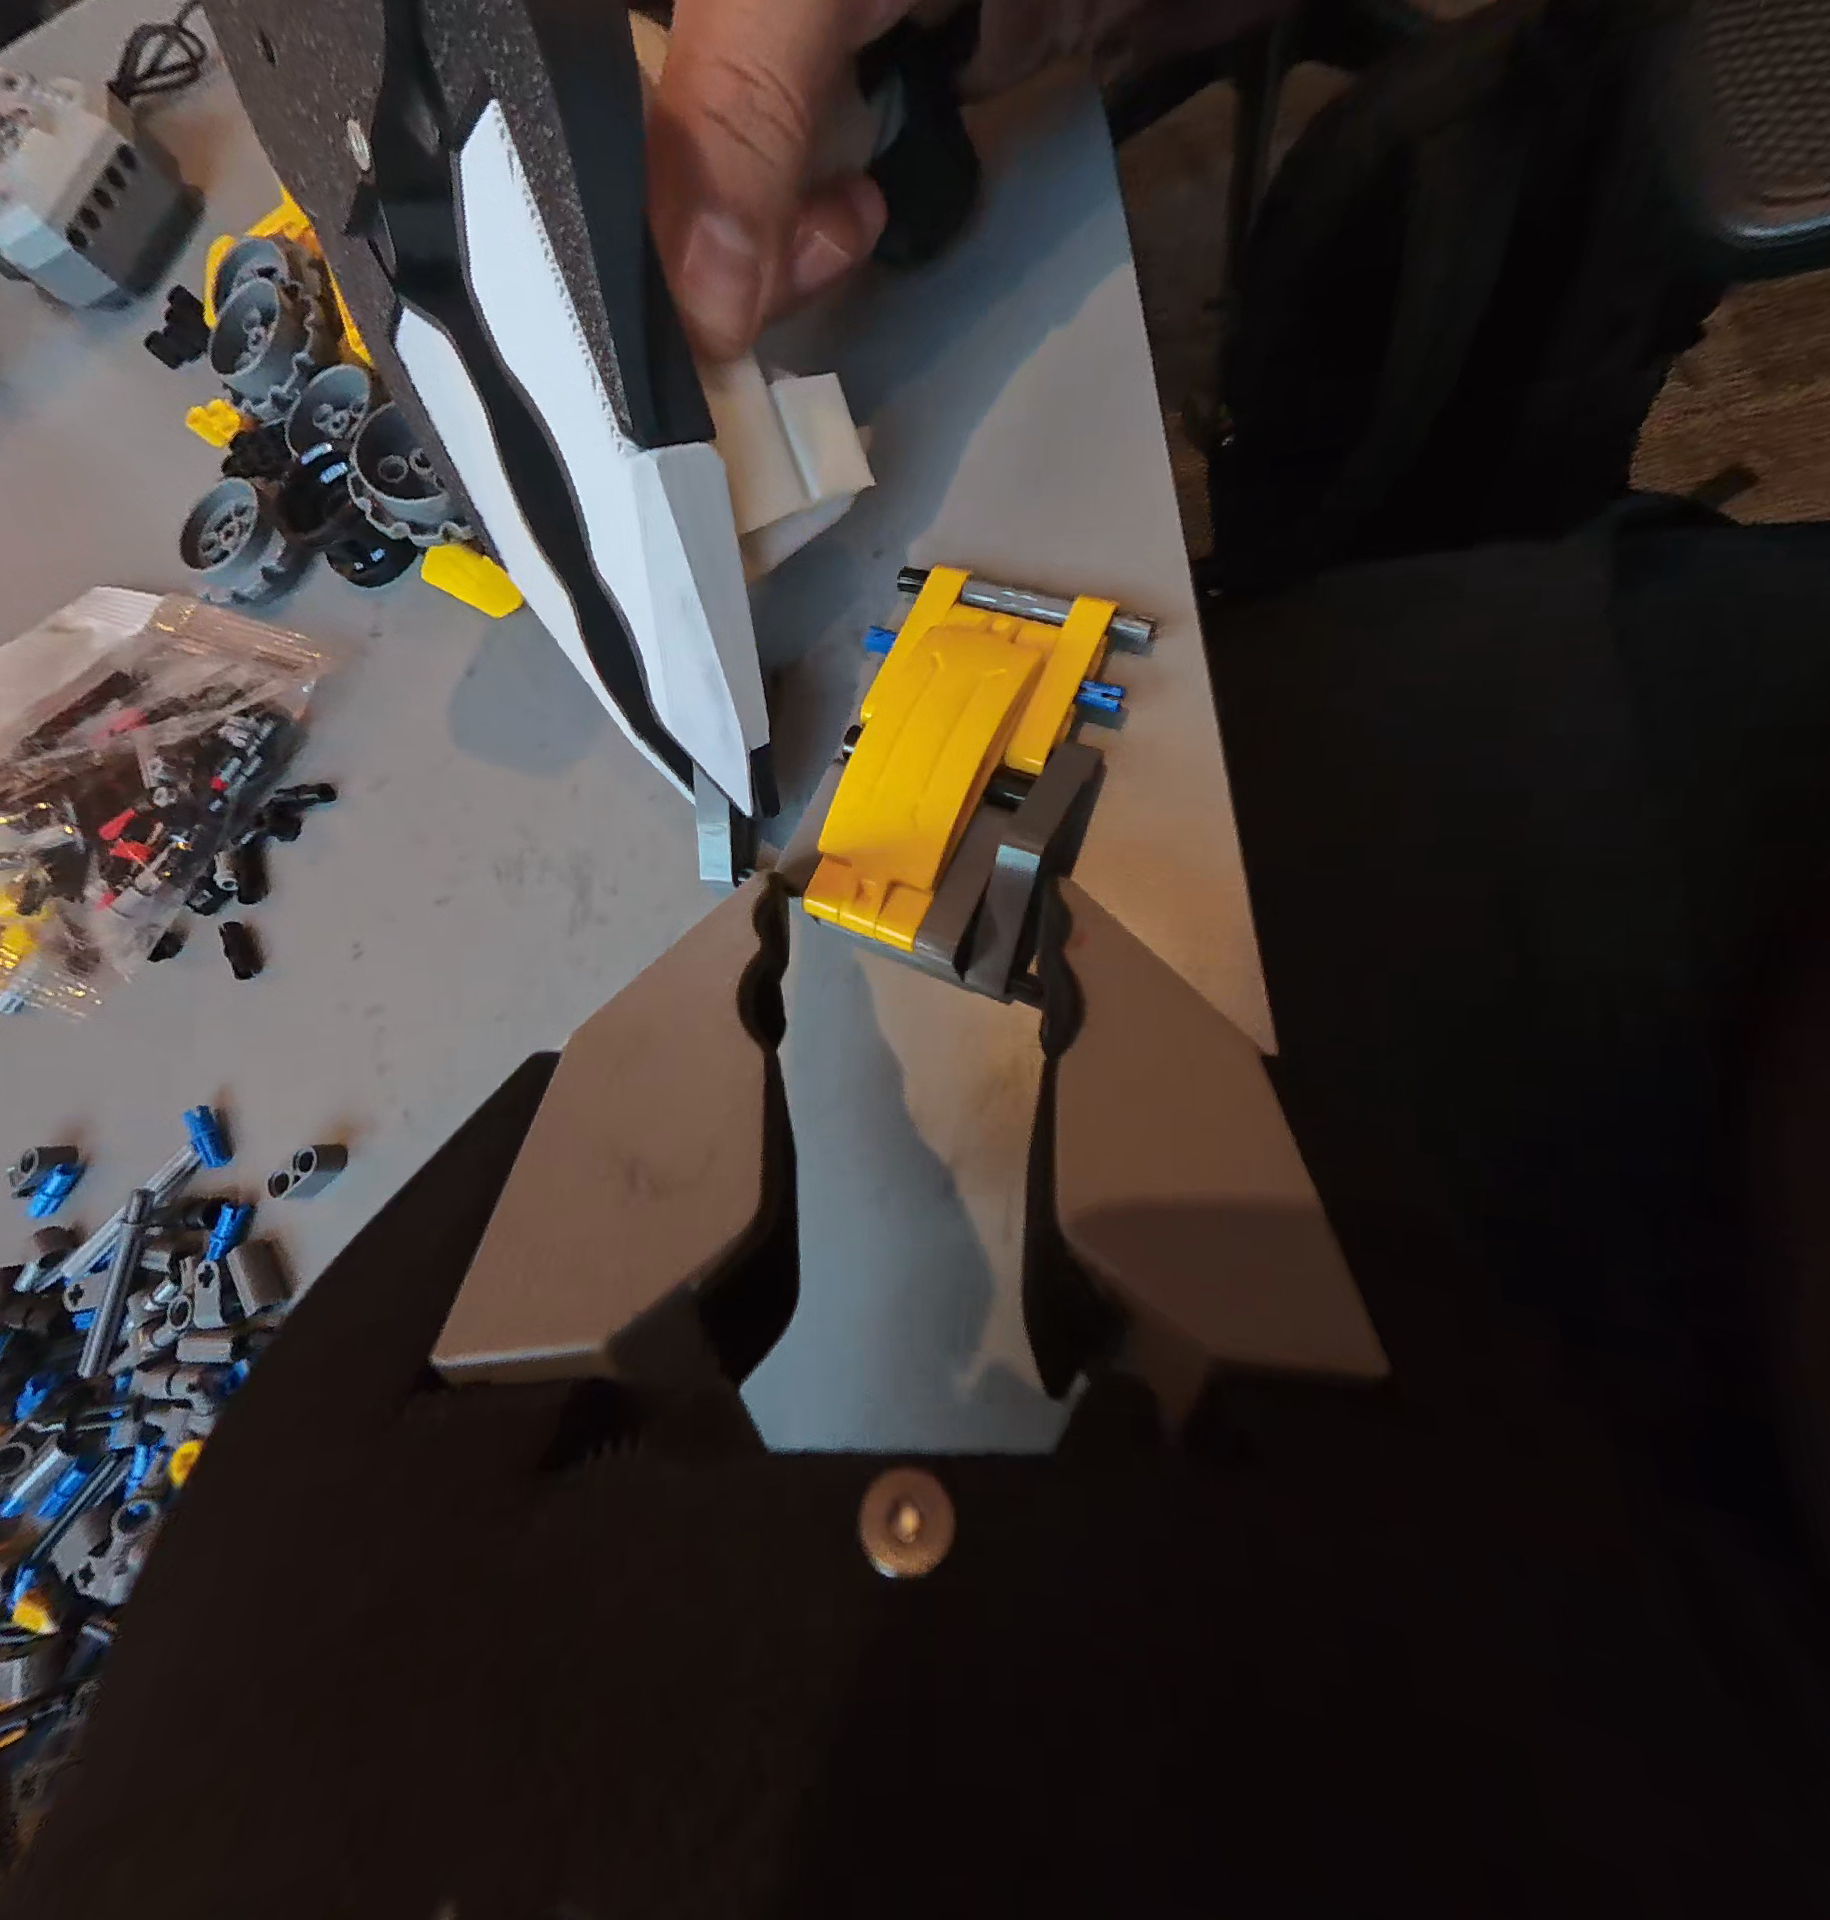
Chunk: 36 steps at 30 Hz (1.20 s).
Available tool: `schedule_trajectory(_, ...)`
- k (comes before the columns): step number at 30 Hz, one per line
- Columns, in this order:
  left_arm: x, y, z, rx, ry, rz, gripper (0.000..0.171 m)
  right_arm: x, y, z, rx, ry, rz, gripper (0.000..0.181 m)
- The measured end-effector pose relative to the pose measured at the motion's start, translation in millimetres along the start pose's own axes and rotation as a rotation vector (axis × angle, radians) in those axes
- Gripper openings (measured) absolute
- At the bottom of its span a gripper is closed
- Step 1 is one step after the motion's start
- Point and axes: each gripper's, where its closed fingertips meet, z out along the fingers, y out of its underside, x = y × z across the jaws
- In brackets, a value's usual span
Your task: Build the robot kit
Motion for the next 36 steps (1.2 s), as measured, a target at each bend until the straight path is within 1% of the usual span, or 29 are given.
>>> schedule_trajectory(6, 3.3, -1.5, -2.5, 0.026, -0.064, 0.050, 0.041, -1.8, 0.1, 0.7, 0.019, -0.030, 0.001, 0.010)
schedule_trajectory(10, 6.1, -5.0, 1.4, 0.041, -0.031, 0.057, 0.038, -2.2, -0.2, 1.3, 0.019, -0.034, 0.016, 0.010)
schedule_trajectory(13, 5.5, -5.9, 2.9, 0.036, -0.036, 0.060, 0.038, -2.4, 0.1, 1.4, 0.031, -0.020, 0.030, 0.010)
schedule_trajectory(15, 5.8, -6.4, 3.3, 0.055, -0.040, 0.047, 0.037, -3.3, 1.0, 1.4, 0.031, -0.018, 0.024, 0.010)
schedule_trajectory(23, 5.0, -6.5, 3.6, 0.062, -0.052, 0.057, 0.037, -5.6, 1.6, 1.7, 0.013, -0.067, 0.019, 0.010)
schedule_trajectory(27, 5.7, -5.7, 2.2, 0.075, -0.010, 0.055, 0.037, -5.3, 2.3, 0.8, -0.035, -0.089, -0.049, 0.010)
schedule_trajectory(31, 5.5, -5.3, 1.4, 0.080, 0.013, 0.040, 0.037, -4.5, 2.3, 1.4, -0.085, -0.072, -0.150, 0.009)
schedule_trajectory(36, 5.7, -5.5, 1.7, 0.082, 0.012, 0.044, 0.037, -4.8, 2.3, 1.8, -0.074, -0.074, -0.254, 0.009)
